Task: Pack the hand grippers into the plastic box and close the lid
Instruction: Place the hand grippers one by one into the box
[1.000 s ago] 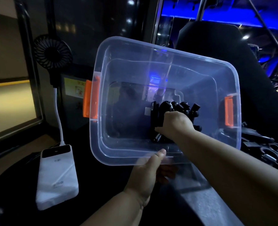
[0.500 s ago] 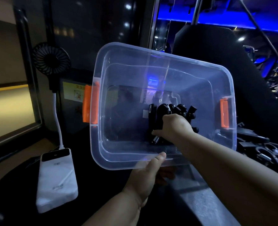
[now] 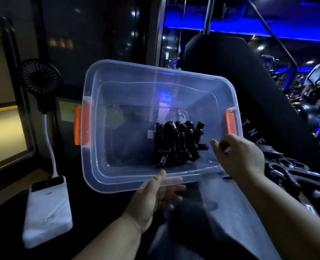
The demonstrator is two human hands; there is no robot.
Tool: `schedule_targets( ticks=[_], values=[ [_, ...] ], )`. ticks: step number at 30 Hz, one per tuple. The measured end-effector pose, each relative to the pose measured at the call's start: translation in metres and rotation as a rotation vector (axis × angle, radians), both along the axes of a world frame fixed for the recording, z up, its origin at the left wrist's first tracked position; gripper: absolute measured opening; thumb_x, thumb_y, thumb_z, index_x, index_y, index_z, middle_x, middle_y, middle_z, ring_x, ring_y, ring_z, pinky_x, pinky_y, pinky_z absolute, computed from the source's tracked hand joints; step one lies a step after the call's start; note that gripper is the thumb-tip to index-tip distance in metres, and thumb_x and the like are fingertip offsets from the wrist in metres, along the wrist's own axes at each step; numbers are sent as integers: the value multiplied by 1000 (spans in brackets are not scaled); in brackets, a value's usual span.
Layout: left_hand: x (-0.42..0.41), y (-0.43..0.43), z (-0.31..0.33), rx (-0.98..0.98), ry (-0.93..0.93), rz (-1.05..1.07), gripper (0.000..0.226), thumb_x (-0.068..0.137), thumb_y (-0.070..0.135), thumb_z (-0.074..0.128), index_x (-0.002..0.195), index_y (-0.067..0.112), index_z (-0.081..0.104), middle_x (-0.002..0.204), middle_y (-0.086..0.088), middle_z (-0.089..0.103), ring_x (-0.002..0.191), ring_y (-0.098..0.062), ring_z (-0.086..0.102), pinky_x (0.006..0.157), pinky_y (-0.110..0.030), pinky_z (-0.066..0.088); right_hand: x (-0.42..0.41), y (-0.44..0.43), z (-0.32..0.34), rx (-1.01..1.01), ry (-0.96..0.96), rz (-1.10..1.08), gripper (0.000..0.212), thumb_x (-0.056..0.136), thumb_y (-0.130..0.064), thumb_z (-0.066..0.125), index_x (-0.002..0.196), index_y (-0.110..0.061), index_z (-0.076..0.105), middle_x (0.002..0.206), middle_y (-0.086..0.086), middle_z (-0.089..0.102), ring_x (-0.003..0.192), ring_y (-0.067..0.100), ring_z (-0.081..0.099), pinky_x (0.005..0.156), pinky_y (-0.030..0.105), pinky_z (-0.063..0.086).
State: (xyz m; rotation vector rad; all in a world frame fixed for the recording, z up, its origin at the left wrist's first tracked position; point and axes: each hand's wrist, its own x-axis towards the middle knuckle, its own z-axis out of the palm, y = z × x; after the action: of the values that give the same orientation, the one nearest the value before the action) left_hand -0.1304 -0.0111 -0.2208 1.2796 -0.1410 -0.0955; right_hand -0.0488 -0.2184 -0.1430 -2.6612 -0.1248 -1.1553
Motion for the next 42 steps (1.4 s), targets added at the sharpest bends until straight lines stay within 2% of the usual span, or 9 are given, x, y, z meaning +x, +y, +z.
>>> schedule_targets(
  ticks=[5, 9, 13, 19, 23, 27, 31, 36, 42],
  values=[
    [1, -1, -1, -1, -17, -20, 56, 83, 56, 47, 107, 11, 70, 100, -16, 73, 74, -19, 66, 61, -28, 43, -9, -46, -35, 243, -96, 0, 26, 87, -41, 60, 80, -16, 58, 92, 0, 54, 74, 31, 57, 57, 29, 32],
    [4, -2, -4, -8, -25, -3, 62, 76, 55, 39, 103, 11, 72, 98, -19, 72, 72, -19, 67, 58, -27, 44, -5, -75, -54, 428, 49, -31, 29, 97, -40, 41, 96, -15, 54, 104, 9, 54, 92, 32, 55, 67, 33, 31],
    [5, -5, -6, 8, -66, 65, 58, 78, 52, 38, 98, 12, 75, 100, -19, 72, 77, -20, 67, 63, -30, 45, 4, -89, -67, 520, 233, -107, 28, 99, -37, 36, 97, -15, 53, 108, 14, 57, 99, 35, 55, 77, 38, 38],
    [10, -8, -10, 29, -166, 210, 51, 83, 45, 40, 88, 13, 79, 109, -4, 73, 111, -16, 61, 87, -37, 48, 16, -92, -76, 434, 402, -8, 28, 97, -22, 42, 117, -16, 60, 123, 14, 55, 115, 31, 50, 93, 34, 37],
    [10, -10, -11, 89, -243, 232, 50, 88, 43, 35, 89, 20, 79, 111, -2, 72, 119, -10, 56, 100, -40, 42, 29, -90, -72, 257, 565, 37, 38, 93, -17, 42, 128, -19, 55, 135, 10, 49, 124, 29, 46, 101, 34, 36],
    [12, -11, -11, 89, -275, 242, 51, 83, 54, 42, 91, 20, 79, 112, -1, 72, 116, -7, 58, 99, -38, 41, 46, -90, -65, 23, 760, 50, 40, 95, -20, 42, 135, -16, 50, 144, 9, 44, 129, 30, 42, 103, 29, 33],
    [13, -10, -12, 107, -299, 229, 56, 77, 60, 41, 92, 22, 79, 113, 1, 71, 116, -6, 58, 96, -34, 40, 57, -93, -69, -92, 818, 9, 43, 95, -27, 41, 136, -19, 49, 147, 7, 40, 133, 31, 36, 109, 33, 29],
    [14, -9, -13, 120, -313, 223, 56, 78, 61, 40, 92, 23, 79, 113, 2, 71, 116, -6, 57, 95, -34, 39, 63, -94, -75, -140, 831, 8, 42, 92, -31, 40, 132, -30, 52, 143, 2, 43, 132, 29, 35, 110, 41, 30],
    [14, -9, -13, 117, -298, 230, 53, 80, 59, 42, 91, 23, 79, 111, 2, 72, 115, -6, 58, 95, -34, 40, 54, -92, -69, -167, 875, -10, 46, 92, -29, 47, 138, -29, 47, 145, 4, 38, 133, 31, 32, 111, 37, 29]
  ],
)
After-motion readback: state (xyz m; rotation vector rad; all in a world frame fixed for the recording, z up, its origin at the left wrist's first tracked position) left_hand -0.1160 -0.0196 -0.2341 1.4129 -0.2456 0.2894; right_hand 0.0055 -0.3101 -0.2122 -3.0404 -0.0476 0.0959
